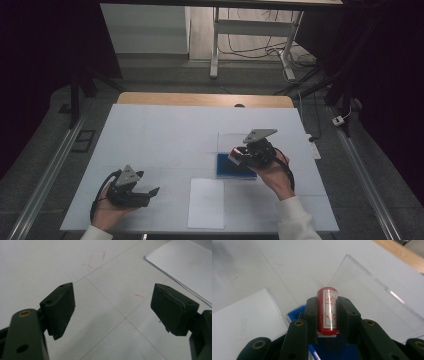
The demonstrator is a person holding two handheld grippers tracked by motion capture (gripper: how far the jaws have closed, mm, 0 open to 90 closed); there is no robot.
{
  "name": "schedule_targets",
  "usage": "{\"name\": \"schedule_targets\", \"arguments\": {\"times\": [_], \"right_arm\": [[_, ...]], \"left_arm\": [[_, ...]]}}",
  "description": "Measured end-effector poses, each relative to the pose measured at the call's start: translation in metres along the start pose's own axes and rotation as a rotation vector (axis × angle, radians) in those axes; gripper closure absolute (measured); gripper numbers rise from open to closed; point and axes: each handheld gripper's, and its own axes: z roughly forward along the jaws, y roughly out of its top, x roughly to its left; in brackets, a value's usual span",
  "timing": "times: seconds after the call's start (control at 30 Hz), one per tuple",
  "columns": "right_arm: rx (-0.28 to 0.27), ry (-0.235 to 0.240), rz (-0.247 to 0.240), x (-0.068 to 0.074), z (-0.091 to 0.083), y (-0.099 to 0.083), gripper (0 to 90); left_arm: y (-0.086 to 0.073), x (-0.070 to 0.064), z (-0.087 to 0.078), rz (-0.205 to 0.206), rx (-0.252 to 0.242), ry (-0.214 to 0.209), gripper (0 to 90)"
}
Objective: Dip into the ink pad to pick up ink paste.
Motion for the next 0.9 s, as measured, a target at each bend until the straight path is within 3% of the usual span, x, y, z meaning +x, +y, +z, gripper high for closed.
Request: {"name": "schedule_targets", "arguments": {"times": [0.23, 0.9], "right_arm": [[-0.032, 0.005, -0.018, 0.004, -0.009, 0.005, 69.9], [0.099, -0.028, -0.018, -0.002, 0.022, -0.008, 69.8]], "left_arm": [[0.0, 0.0, 0.0, 0.003, 0.0, 0.0, 19.6], [-0.001, 0.001, -0.001, 0.008, 0.003, 0.002, 19.7]]}}
